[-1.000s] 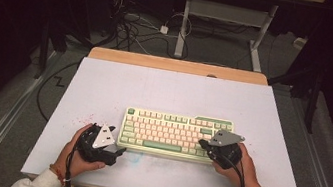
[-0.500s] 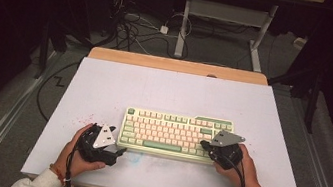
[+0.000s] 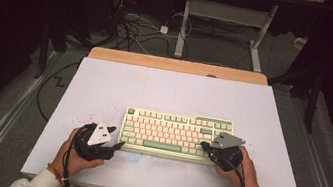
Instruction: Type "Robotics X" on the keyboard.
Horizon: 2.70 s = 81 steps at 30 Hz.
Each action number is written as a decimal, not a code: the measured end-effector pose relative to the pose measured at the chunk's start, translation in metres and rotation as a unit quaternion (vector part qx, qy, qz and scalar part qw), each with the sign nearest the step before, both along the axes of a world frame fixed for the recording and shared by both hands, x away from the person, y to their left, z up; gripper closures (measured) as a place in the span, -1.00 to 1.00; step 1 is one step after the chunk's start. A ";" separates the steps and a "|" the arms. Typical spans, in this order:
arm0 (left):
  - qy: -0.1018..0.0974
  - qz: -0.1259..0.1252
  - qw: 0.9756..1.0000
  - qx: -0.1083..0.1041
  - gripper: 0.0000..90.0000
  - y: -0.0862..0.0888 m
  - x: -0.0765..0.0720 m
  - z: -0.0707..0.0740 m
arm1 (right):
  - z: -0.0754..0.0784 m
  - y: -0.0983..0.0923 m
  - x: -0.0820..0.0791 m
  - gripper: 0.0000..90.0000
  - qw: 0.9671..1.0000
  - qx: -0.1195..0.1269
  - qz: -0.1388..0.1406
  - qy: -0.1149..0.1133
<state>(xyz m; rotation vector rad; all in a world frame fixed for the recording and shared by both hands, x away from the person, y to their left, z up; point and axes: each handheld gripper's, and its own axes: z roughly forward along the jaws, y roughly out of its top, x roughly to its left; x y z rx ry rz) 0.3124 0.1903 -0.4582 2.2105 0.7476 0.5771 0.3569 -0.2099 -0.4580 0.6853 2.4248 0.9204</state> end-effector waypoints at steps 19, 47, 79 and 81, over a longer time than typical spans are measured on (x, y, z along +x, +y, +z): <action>0.026 -0.028 0.999 -0.008 0.95 -0.029 0.024 0.024 | -0.001 0.001 -0.002 1.00 1.000 -0.003 -0.002 -0.006; 0.066 -0.067 0.995 0.039 0.95 -0.078 0.053 0.007 | -0.001 0.002 -0.004 1.00 1.000 -0.005 -0.001 -0.009; -0.029 -0.035 0.999 0.025 0.07 -0.066 0.039 0.018 | 0.023 -0.006 -0.009 0.64 0.998 0.048 -0.007 -0.047; -0.027 -0.037 0.999 0.022 -0.01 -0.066 0.039 0.017 | 0.023 -0.006 -0.008 0.49 0.997 0.053 -0.013 -0.049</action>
